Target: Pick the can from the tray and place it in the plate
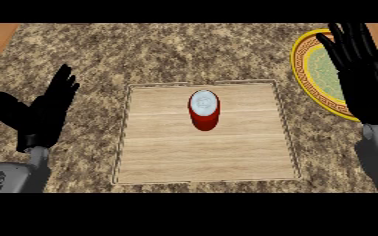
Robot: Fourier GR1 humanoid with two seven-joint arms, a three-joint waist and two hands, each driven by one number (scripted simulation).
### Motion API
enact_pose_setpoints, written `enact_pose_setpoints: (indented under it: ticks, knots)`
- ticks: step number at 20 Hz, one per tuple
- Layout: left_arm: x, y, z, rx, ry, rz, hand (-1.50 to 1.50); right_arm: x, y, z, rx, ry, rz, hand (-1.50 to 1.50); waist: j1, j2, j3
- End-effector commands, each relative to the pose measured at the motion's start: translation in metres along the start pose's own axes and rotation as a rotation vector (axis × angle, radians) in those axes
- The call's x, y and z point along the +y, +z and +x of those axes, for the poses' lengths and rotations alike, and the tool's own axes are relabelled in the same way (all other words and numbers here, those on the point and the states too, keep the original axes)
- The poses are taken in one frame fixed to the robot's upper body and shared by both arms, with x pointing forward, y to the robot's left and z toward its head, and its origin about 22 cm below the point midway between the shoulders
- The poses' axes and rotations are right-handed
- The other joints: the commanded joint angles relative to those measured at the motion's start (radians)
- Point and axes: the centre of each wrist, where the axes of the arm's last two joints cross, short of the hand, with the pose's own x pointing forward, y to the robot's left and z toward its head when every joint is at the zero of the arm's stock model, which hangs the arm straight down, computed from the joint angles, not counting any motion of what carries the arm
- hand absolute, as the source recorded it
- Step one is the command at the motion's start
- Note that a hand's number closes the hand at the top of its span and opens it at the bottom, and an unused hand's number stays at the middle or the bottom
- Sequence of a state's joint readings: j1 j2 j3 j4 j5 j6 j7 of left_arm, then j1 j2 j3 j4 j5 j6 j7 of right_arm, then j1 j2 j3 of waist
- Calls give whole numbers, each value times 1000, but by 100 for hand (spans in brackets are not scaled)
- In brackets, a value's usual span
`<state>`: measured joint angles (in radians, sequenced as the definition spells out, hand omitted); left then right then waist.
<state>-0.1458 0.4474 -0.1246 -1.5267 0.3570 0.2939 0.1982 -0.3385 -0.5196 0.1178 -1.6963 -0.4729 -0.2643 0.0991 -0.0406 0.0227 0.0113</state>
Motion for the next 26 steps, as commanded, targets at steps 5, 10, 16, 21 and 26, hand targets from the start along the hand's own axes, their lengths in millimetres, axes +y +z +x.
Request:
enact_pose_setpoints:
  ticks: [5,10,16,21,26]
  knots:
    - [-26,24,-64,203,-30,-106,0,-3,-65,66,-115,117,87,150,78,-15,-13]
    - [-63,27,-75,233,24,-177,0,11,-55,8,-75,460,-205,-150,58,-16,-13]
    - [-43,39,-93,236,37,-160,0,11,-38,-22,-147,361,-106,-150,45,-22,-11]
    - [-49,49,-89,242,30,-146,0,7,-35,18,-60,517,34,-150,38,-26,-12]
    - [-48,37,-82,239,32,-167,0,17,-47,39,136,767,263,-150,54,-22,-15]
